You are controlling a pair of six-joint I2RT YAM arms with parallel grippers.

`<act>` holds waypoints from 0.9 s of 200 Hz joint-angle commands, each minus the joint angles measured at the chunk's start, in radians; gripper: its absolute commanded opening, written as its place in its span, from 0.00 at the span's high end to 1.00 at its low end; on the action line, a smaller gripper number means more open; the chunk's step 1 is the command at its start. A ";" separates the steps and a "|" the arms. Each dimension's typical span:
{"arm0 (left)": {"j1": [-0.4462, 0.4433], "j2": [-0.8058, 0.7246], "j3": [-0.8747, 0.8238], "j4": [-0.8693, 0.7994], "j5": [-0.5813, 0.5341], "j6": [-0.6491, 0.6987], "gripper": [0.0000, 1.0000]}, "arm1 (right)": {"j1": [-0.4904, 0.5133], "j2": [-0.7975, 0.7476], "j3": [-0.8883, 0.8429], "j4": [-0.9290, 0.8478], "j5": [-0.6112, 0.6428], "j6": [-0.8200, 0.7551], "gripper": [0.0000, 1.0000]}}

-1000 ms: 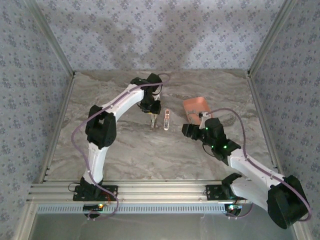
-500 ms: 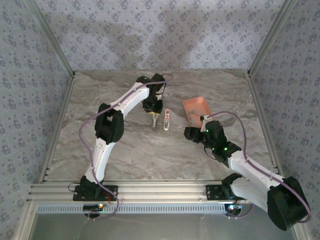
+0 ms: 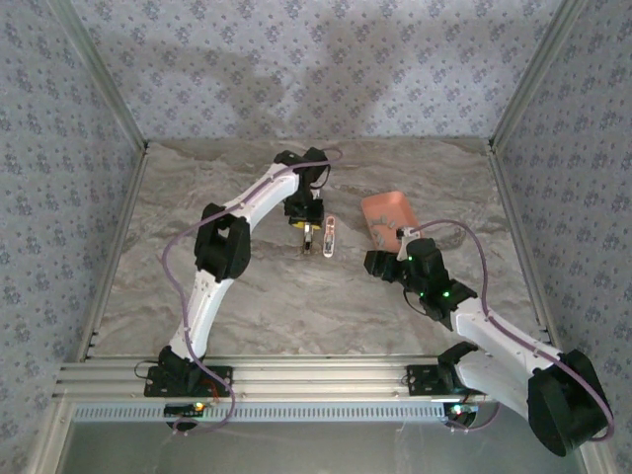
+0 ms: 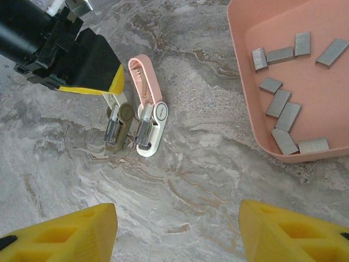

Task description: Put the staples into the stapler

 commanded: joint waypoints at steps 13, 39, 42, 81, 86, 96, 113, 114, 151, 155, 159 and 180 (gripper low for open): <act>0.001 -0.014 0.045 -0.045 -0.006 -0.015 0.46 | -0.008 -0.019 0.001 -0.024 0.018 -0.019 0.38; 0.000 -0.082 0.017 -0.039 -0.043 -0.017 0.38 | -0.012 -0.015 0.044 -0.098 0.025 -0.033 0.38; 0.000 -0.094 0.010 -0.035 -0.048 -0.018 0.37 | -0.013 -0.014 0.050 -0.109 0.025 -0.036 0.38; 0.001 -0.345 -0.279 0.135 -0.107 -0.056 0.23 | -0.023 0.016 0.157 -0.302 0.026 -0.065 0.38; 0.001 -0.386 -0.340 0.168 -0.115 -0.063 0.22 | -0.025 0.022 0.169 -0.322 0.024 -0.067 0.38; 0.003 -0.467 -0.444 0.231 -0.127 -0.080 0.19 | -0.035 0.044 0.210 -0.371 0.020 -0.092 0.38; 0.013 -0.587 -0.615 0.322 -0.138 -0.119 0.13 | -0.058 0.092 0.278 -0.457 -0.005 -0.128 0.37; 0.014 -0.593 -0.625 0.327 -0.137 -0.122 0.13 | -0.060 0.095 0.282 -0.462 -0.006 -0.130 0.37; 0.065 -0.803 -0.973 0.529 -0.088 -0.241 0.03 | -0.146 0.250 0.458 -0.628 -0.093 -0.204 0.36; 0.070 -0.822 -1.015 0.551 -0.084 -0.253 0.02 | -0.156 0.269 0.477 -0.643 -0.099 -0.212 0.36; 0.076 -0.841 -1.051 0.573 -0.080 -0.266 0.02 | -0.164 0.290 0.498 -0.657 -0.105 -0.220 0.36; 0.094 -0.929 -1.190 0.656 -0.073 -0.304 0.02 | -0.209 0.406 0.604 -0.748 -0.121 -0.258 0.36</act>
